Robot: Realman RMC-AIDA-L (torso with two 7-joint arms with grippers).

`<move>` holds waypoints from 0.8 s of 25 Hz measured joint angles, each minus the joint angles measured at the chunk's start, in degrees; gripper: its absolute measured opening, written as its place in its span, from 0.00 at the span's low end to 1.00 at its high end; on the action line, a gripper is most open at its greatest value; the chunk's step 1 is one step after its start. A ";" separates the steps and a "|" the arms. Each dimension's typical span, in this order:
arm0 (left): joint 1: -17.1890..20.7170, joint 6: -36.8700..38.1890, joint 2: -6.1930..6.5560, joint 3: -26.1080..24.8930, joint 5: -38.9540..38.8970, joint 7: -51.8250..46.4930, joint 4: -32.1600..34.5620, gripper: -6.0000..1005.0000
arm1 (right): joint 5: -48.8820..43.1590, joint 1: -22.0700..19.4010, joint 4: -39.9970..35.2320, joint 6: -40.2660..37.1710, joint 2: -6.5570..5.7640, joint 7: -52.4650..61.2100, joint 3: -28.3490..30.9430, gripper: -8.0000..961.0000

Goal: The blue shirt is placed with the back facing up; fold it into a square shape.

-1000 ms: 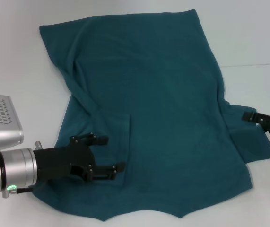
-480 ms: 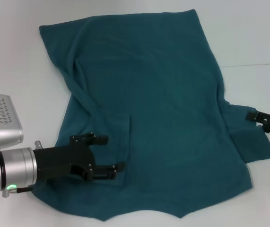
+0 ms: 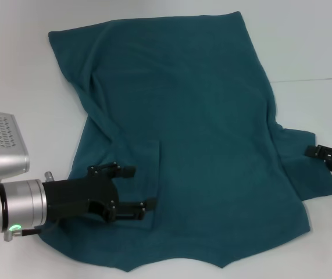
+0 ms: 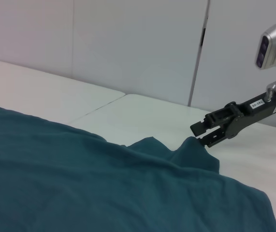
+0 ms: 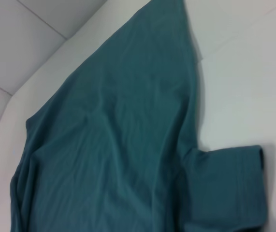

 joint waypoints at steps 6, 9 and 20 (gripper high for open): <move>-0.09 0.14 0.00 0.00 0.04 -0.28 0.12 0.90 | 0.09 0.80 0.43 0.07 0.27 -0.02 0.00 0.93; -0.11 0.14 0.00 0.01 0.04 -0.28 0.12 0.90 | 0.32 1.09 0.47 0.30 0.43 -0.03 0.16 0.93; -0.20 -0.33 0.00 0.00 0.03 -0.15 0.22 0.90 | 0.42 2.41 0.53 3.50 1.75 -0.16 0.62 0.93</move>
